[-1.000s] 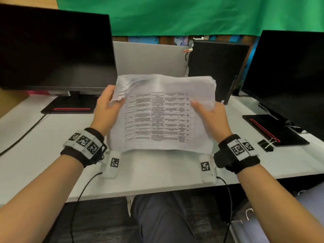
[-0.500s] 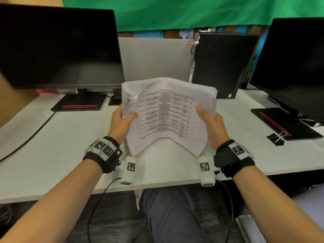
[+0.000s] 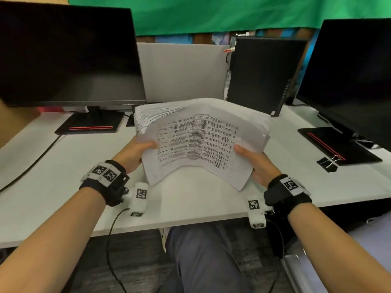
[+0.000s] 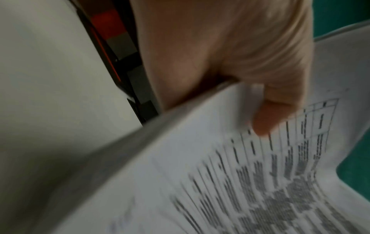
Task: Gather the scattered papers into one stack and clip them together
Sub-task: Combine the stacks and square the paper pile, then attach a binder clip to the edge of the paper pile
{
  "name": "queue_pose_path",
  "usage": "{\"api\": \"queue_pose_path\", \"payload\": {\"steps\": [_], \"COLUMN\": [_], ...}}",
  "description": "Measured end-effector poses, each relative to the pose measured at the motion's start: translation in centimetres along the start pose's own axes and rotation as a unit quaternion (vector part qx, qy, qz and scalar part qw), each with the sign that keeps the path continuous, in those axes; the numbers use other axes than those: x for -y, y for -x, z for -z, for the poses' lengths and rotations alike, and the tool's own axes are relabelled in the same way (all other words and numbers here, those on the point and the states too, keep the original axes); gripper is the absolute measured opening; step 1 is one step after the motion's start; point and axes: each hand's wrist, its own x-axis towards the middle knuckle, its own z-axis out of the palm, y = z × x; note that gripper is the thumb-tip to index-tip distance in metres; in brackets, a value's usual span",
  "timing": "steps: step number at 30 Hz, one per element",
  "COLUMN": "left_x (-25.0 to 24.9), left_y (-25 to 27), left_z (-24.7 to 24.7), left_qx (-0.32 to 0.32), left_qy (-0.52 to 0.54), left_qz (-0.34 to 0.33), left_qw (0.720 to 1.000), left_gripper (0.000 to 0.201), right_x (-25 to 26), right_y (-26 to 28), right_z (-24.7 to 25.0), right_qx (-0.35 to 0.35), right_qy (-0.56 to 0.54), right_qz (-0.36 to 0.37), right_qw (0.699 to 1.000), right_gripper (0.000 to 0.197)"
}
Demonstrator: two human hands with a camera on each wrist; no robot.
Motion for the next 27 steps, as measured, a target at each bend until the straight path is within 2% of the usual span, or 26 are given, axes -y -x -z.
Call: {"api": "queue_pose_path", "payload": {"steps": [2, 3, 4, 5, 7, 8, 10, 12, 14, 16, 18, 21, 22, 25, 26, 27], "left_x": [0.8, 1.0, 0.9, 0.7, -0.1, -0.6, -0.7, 0.1, 1.4, 2.3, 2.6, 2.4, 2.7, 5.0, 4.4, 3.2], "left_y": [0.2, 0.1, 0.0, -0.3, -0.8, -0.9, -1.2, -0.8, -0.4, 0.1, 0.5, 0.7, 0.3, -1.5, -0.8, 0.3], "left_z": [0.7, 1.0, 1.2, 1.3, 1.8, 2.1, 3.0, 3.8, 4.3, 4.4, 4.0, 3.4, 3.8, 5.9, 5.5, 4.4], "left_qx": [0.055, 0.064, 0.044, 0.019, -0.029, -0.044, -0.058, -0.034, -0.001, 0.005, 0.000, -0.037, -0.044, -0.048, -0.050, -0.054], "left_qy": [-0.043, -0.055, -0.056, -0.048, -0.034, -0.044, -0.083, -0.085, -0.053, -0.002, 0.021, 0.003, -0.022, -0.067, -0.059, -0.029], "left_qz": [0.059, 0.071, 0.073, 0.064, 0.065, 0.087, 0.169, 0.262, 0.299, 0.295, 0.281, 0.281, 0.275, 0.282, 0.279, 0.284], "left_qw": [0.996, 0.994, 0.995, 0.997, 0.997, 0.994, 0.980, 0.961, 0.953, 0.956, 0.959, 0.959, 0.960, 0.956, 0.957, 0.957], "left_gripper": [0.054, 0.063, 0.066, 0.062, 0.041, 0.033, 0.031, 0.025, 0.028, 0.043, 0.040, 0.033, 0.036, 0.074, 0.074, 0.064], "right_x": [-0.3, -0.2, 0.2, 0.8, 2.1, 2.6, 3.1, 2.5, 1.2, -0.2, -1.0, -1.7, -1.8, -2.2, -2.2, -2.2], "right_y": [0.1, 0.1, -0.1, -0.2, -0.8, -1.1, -1.5, -1.6, -1.3, -1.0, -0.8, -0.8, -0.7, -0.4, -0.3, -0.3], "right_z": [0.2, 0.1, 0.0, -0.2, -0.2, -0.1, 0.2, 0.4, 0.8, 1.1, 1.1, 1.2, 1.1, 1.3, 1.5, 1.7], "right_qx": [-0.011, -0.020, -0.034, -0.047, -0.058, -0.065, -0.092, -0.094, -0.077, -0.068, -0.053, -0.041, -0.043, -0.062, -0.055, -0.046], "right_qy": [0.028, 0.044, 0.057, 0.070, 0.091, 0.095, 0.101, 0.107, 0.110, 0.093, 0.072, 0.046, 0.048, 0.073, 0.070, 0.068], "right_qz": [-0.019, -0.008, 0.008, 0.018, 0.005, -0.019, -0.087, -0.171, -0.239, -0.272, -0.280, -0.272, -0.272, -0.274, -0.277, -0.280], "right_qw": [0.999, 0.999, 0.998, 0.996, 0.994, 0.993, 0.987, 0.975, 0.962, 0.955, 0.956, 0.960, 0.960, 0.957, 0.957, 0.956], "right_gripper": [0.056, 0.054, 0.048, 0.044, 0.041, 0.038, 0.028, 0.018, 0.021, 0.029, 0.031, 0.038, 0.039, 0.039, 0.039, 0.039]}}
